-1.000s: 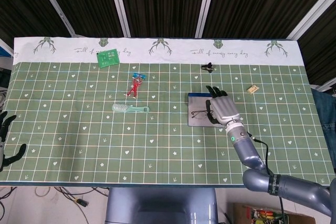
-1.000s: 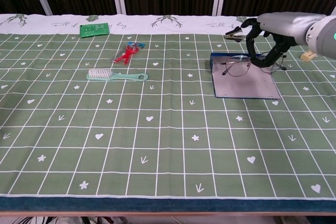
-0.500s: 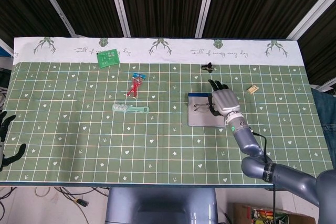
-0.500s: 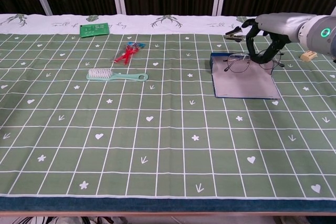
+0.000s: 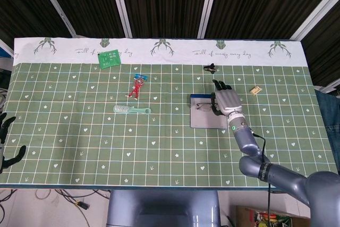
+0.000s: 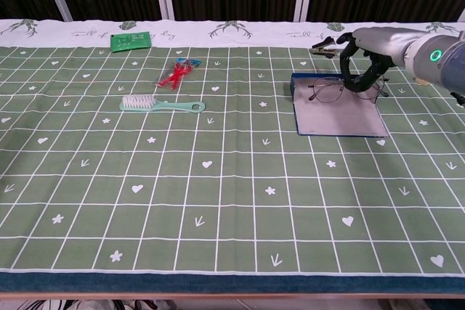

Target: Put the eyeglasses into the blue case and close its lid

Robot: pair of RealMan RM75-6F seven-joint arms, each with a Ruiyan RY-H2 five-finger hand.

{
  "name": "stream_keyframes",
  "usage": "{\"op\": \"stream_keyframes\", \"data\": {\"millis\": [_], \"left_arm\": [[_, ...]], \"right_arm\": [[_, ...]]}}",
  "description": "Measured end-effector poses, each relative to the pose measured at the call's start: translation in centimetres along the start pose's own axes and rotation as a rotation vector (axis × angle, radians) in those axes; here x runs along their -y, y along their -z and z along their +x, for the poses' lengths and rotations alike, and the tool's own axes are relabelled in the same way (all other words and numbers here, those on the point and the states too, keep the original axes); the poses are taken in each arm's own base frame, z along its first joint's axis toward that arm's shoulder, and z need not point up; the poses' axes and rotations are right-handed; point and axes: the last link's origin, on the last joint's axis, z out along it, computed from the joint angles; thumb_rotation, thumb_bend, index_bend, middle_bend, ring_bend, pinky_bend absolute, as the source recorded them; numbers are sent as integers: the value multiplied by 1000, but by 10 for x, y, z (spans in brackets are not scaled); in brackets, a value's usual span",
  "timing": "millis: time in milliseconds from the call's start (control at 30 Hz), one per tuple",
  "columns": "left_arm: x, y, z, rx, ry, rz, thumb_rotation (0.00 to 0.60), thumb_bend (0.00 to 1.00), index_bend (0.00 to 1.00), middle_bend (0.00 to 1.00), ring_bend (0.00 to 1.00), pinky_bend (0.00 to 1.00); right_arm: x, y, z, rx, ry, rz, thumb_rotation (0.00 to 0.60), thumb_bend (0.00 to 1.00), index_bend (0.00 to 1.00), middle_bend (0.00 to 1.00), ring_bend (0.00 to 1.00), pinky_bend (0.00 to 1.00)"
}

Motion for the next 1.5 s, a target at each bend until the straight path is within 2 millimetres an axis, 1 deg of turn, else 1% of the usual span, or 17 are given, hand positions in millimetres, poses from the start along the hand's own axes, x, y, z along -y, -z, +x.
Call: {"op": "stream_keyframes", "data": {"millis": [367,700,1500], "left_arm": [[1,-1,0,2,0,2,600,329,108,0,0,0],[1,-1,0,3,-1,2,600,329,108,0,0,0],[1,-1,0,3,-3,2,600,329,108,0,0,0]], "right_arm": [[8,-7,-4,-7,-19,-16,600,541,659,0,37,164],[10,-10,-5,3,-25,-13,600,541,658,0,37,163],[3,-21,-7,47,-25,-25,600,541,652,0,24,164]]}}
